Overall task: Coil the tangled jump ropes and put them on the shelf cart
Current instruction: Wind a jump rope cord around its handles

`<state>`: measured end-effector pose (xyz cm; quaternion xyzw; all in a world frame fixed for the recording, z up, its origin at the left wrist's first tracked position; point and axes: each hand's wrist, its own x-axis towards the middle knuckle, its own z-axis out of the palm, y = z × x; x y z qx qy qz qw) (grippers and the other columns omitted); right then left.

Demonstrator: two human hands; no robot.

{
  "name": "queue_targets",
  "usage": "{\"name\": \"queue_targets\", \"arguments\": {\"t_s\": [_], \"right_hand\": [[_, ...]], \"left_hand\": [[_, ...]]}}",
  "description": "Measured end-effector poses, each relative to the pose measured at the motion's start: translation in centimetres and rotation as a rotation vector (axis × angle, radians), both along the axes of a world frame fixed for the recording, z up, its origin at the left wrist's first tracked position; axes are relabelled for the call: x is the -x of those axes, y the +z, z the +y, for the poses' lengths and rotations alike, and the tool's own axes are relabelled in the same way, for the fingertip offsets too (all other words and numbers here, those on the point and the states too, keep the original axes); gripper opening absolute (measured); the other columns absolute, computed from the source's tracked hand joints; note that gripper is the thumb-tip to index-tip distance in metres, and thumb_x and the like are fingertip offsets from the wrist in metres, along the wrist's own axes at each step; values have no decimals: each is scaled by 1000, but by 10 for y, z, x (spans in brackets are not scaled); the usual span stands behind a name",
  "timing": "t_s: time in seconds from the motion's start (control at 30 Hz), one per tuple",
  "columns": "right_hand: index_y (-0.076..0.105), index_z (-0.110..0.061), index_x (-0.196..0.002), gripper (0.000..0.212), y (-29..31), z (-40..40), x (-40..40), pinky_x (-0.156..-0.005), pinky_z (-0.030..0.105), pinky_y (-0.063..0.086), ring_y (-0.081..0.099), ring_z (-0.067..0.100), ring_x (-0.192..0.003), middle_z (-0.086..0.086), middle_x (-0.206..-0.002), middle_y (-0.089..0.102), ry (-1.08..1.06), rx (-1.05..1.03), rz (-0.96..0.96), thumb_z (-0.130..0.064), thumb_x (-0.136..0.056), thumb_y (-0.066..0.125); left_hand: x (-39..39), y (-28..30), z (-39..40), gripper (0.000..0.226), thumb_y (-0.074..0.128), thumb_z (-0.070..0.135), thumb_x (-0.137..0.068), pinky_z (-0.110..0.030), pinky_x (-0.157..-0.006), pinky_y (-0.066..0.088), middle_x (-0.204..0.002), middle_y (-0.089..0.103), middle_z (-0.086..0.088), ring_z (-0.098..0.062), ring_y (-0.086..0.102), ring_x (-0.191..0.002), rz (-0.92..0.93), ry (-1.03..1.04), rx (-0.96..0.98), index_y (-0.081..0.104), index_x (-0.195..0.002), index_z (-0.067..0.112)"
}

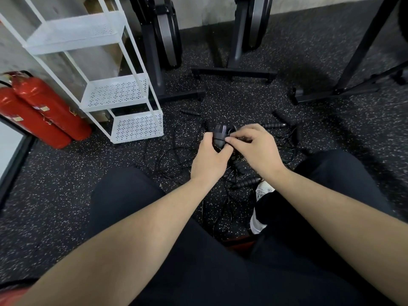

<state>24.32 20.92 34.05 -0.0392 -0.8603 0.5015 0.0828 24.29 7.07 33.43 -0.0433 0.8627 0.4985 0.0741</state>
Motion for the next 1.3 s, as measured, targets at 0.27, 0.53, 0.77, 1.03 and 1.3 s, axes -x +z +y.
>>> {"name": "queue_targets", "arguments": {"t_s": [0.27,0.53,0.77,1.03,1.3], "right_hand": [[74,-33,-82,13,0,-5,2,-87,13,40,56,1,-109,-14,-121,59,-39,204,-66,-23,-90,77],[79,-21,-79,16,10,-9,4,-95,14,44,64,-1,-114,-15,-117,74,-9,714,-129,-9,-89,75],[71,-35,-113,20,12,-1,9,-98,33,53,66,9,-111,-11,-121,71,-63,669,-192,-23,-99,65],[64,-27,-136,36,34,-21,19,-76,10,45,60,-12,-82,-12,-122,69,125,151,-238,-32,-100,61],[46,-16,-149,69,87,-61,81,-92,27,46,59,20,-117,4,-133,57,148,-26,-226,-40,-90,73]], "left_hand": [[1,1,5,20,55,39,-99,-34,-65,43,-85,61,1,-15,55,-70,-126,12,-145,51,-110,23],[7,-4,-2,40,62,58,-94,-27,-69,43,-103,63,9,-14,62,-97,-259,-15,-116,54,-116,26],[18,-6,-10,41,64,59,-94,-37,-87,56,-114,65,3,-15,64,-100,-348,54,-259,55,-117,26],[52,26,-17,58,66,63,-90,-50,-95,58,-118,71,-4,-27,71,-104,-413,198,-522,56,-133,25],[92,85,-46,35,47,48,-105,-46,-94,58,-124,69,-1,-20,66,-109,-250,235,-604,62,-130,30]]}}
